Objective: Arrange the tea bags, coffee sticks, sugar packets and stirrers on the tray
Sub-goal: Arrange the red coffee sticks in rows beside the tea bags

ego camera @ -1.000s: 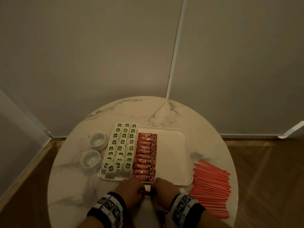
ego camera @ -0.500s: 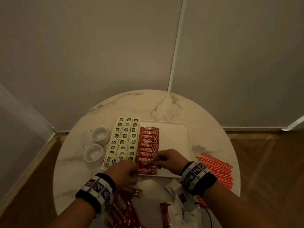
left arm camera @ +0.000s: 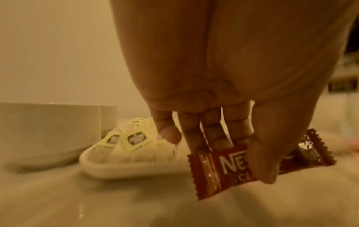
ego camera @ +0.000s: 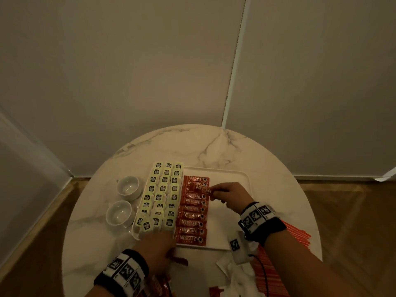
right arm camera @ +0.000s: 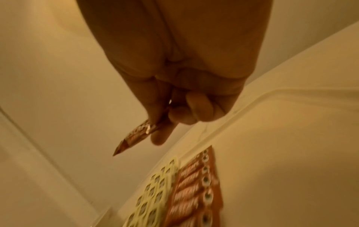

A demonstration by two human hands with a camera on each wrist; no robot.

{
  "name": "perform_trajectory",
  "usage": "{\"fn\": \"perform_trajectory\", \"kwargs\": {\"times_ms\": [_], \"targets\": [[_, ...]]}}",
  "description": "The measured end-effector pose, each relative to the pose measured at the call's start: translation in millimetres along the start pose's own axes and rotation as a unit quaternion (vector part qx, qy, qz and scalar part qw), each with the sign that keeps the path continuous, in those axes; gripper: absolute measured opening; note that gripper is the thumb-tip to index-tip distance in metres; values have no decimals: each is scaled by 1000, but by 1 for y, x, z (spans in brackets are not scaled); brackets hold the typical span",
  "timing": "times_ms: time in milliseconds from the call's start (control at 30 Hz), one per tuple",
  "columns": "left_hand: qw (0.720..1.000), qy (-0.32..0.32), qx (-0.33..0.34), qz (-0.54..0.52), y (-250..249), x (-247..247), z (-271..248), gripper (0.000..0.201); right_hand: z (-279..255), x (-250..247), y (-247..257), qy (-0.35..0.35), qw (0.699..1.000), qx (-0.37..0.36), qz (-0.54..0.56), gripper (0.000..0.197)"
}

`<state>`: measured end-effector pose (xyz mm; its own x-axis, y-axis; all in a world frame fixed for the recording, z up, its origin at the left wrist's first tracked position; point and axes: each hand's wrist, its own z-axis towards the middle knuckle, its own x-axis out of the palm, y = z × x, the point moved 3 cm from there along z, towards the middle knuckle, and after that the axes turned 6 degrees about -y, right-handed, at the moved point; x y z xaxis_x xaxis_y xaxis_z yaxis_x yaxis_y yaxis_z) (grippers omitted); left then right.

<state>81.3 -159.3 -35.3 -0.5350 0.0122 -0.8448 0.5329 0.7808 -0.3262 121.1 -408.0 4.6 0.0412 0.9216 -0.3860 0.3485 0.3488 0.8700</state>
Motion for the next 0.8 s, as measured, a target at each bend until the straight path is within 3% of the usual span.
{"fn": "perform_trajectory", "kwargs": {"times_ms": [100, 167, 300, 400, 500, 800], "targets": [[992, -44, -20, -121, -2, -29, 9, 6, 27, -13, 1, -60, 998, 7, 4, 28], [975, -88, -45, -201, 0, -54, 21, 15, 47, -19, -1, -106, 994, 11, 11, 30], [901, -205, -105, -369, 13, -103, 51, 9, 82, -20, -7, -179, 984, 11, 4, 20], [861, -266, -121, -416, 26, -126, 75, 12, 105, -8, -12, -182, 983, 14, -14, 18], [857, -285, -123, -411, 39, -137, 98, 14, 122, 9, -17, -157, 986, 19, -53, 21], [881, -282, -112, -364, 55, -136, 130, 19, 142, 25, -27, -120, 983, 4, -140, 22]]}}
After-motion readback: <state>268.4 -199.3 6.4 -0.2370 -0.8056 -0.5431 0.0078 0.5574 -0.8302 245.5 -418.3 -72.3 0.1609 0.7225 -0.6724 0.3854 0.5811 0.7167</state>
